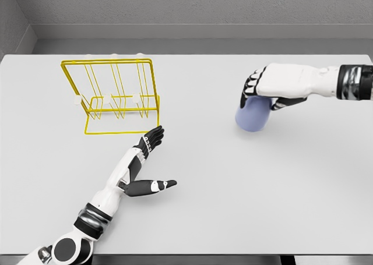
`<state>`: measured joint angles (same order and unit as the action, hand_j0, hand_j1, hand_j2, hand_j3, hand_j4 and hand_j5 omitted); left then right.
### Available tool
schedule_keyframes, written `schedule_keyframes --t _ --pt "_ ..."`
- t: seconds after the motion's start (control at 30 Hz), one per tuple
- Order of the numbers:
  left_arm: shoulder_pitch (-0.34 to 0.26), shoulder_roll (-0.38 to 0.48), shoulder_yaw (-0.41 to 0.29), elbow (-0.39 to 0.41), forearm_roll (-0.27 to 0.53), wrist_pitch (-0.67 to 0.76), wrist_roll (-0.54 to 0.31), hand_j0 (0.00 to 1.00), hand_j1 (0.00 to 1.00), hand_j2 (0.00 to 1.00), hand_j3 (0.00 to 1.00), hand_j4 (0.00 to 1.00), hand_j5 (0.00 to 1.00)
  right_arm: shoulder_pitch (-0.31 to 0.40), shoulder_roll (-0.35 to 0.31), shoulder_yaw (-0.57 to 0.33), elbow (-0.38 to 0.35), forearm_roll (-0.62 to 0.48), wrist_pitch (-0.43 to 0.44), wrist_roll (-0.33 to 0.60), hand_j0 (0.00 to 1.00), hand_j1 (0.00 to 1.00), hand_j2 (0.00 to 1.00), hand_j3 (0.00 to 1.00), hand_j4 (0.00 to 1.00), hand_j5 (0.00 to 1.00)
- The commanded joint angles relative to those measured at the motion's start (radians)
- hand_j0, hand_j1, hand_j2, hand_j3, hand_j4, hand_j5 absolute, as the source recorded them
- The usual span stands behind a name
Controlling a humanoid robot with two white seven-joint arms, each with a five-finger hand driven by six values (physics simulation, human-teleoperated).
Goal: Place the cup on the cup holder with both arms
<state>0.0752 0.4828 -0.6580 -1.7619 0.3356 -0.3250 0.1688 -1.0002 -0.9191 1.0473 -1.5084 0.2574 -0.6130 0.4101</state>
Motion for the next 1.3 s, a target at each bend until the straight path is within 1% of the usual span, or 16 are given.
schedule_keyframes --t 0.0,0.1,0.3,0.8,0.97,1.1,1.27 --pt "0.0 0.0 0.0 -0.001 -0.001 0.0 0.0 1.0 1.0 1.0 1.0 1.0 1.0 -0.002 0.011 -0.001 -0.004 -0.006 0.002 0.007 0.62 0.62 0.62 0.62 0.62 0.62" --pt "0.0 0.002 0.0 -0.001 -0.001 0.0 0.0 1.0 1.0 1.0 1.0 1.0 1.0 -0.002 0.031 -0.001 -0.009 -0.007 0.002 0.018 0.62 0.62 0.62 0.62 0.62 0.62" --pt "0.002 0.002 0.0 -0.001 -0.001 0.0 0.0 1.0 1.0 1.0 1.0 1.0 1.0 -0.003 0.028 -0.004 -0.052 -0.007 0.002 0.016 0.62 0.62 0.62 0.62 0.62 0.62" --pt "0.002 0.002 0.001 -0.001 -0.001 0.0 0.0 1.0 1.0 1.0 1.0 1.0 1.0 0.006 0.085 -0.01 -0.049 -0.004 0.002 0.062 0.62 0.62 0.62 0.62 0.62 0.62" --pt "0.002 0.002 0.001 -0.001 -0.001 0.001 0.0 1.0 1.0 1.0 1.0 1.0 1.0 0.006 0.091 -0.029 -0.047 -0.004 0.002 0.064 0.62 0.62 0.62 0.62 0.62 0.62" --pt "0.002 0.002 0.001 -0.001 -0.001 0.001 0.0 1.0 1.0 1.0 1.0 1.0 1.0 0.006 0.121 -0.032 -0.041 0.006 0.002 0.073 0.62 0.62 0.62 0.62 0.62 0.62" --pt "0.002 0.002 0.003 -0.001 -0.001 0.001 0.002 1.0 1.0 1.0 1.0 1.0 1.0 0.005 0.128 -0.032 -0.044 0.008 0.002 0.075 0.62 0.62 0.62 0.62 0.62 0.62"
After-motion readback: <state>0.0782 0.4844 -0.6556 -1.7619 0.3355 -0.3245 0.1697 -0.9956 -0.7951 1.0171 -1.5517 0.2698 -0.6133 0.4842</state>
